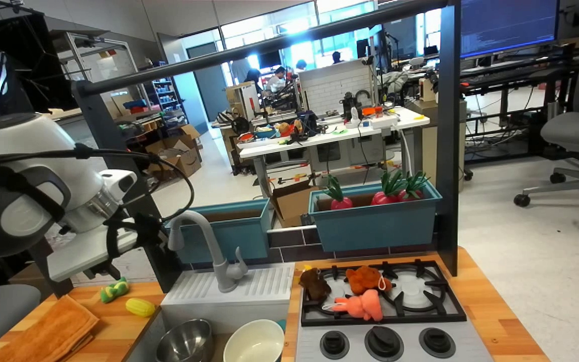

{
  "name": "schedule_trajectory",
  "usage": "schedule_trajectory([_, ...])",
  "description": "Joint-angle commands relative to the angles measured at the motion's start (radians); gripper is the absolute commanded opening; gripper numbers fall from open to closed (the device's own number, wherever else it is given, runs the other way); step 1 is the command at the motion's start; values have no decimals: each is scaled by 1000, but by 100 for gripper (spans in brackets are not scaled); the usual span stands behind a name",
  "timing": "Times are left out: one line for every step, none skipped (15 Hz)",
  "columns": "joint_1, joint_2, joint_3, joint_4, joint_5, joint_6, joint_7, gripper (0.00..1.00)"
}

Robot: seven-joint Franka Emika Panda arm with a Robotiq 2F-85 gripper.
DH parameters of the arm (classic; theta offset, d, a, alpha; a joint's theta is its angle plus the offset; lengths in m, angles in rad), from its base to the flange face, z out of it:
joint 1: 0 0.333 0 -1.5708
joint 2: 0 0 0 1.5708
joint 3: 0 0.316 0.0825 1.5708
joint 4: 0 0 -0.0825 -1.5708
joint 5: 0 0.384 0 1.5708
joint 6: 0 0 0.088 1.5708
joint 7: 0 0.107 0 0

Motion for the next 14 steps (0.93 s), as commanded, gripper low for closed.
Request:
schedule_trajectory([252,84,-232,57,-140,170,188,100])
schedule_trajectory([335,113,-313,77,-155,190,218,100])
schedule_trajectory([416,145,-359,96,-42,188,140,100])
schedule_trajectory([494,159,-437,104,-141,100,242,100])
schedule_trajectory([477,148,-412,98,-184,1,243,100])
schedule_trajectory([431,120,-388,64,-215,89,284,100])
schedule_trajectory([461,136,-401,74,-232,48,306,100])
schedule_trajectory([472,146,-402,81,-240,34,312,100])
schedule_trajectory([418,130,-350,78,-280,19,298,100])
schedule_trajectory([313,98,-253,73,-370,-20,247,100])
schedule_trajectory([250,100,-200,78,-432,-16,225,100])
schedule_trajectory([184,108,-137,88,-488,-23,208,100])
schedule_trajectory([113,115,-69,89,-539,-24,190,100])
schedule_trajectory([36,129,16,93,-519,-33,115,100])
